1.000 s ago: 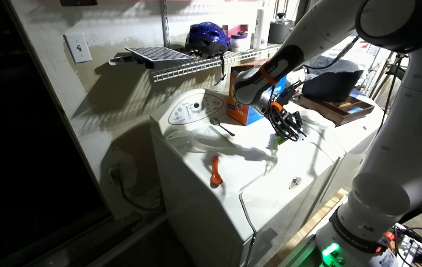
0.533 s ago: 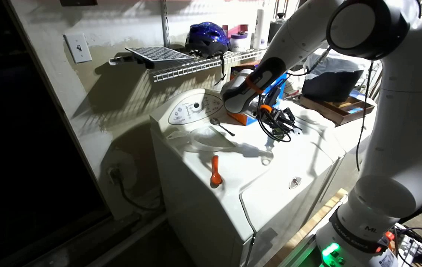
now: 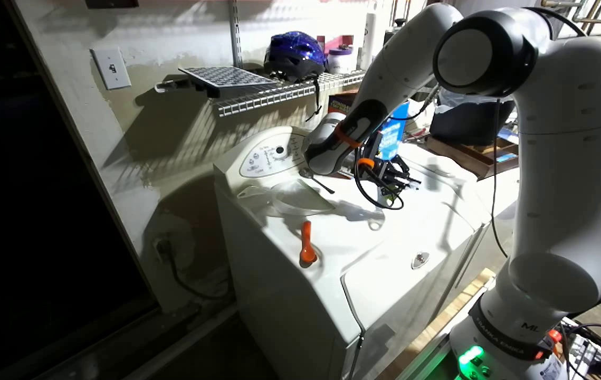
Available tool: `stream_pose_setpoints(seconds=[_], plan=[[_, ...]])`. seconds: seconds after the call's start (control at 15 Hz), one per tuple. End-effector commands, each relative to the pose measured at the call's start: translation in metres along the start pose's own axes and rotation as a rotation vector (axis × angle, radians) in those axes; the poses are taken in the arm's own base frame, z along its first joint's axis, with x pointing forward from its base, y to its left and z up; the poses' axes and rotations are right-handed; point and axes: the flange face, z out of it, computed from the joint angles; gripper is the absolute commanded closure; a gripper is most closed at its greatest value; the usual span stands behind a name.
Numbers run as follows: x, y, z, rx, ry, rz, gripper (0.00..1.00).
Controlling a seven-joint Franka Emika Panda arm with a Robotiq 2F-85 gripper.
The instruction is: Turn the brush over
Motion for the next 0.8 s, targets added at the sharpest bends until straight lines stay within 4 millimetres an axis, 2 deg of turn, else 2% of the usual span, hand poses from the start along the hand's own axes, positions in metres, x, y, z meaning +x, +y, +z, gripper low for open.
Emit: stream_pose_setpoints(seconds=[0.0,0.73], plan=[[0.008,-0.005,-0.011,-0.083,-0.017,0.018,0.96],[0.021,-0.037,-0.026,-0.259,-0.048,-0.008,0.96]])
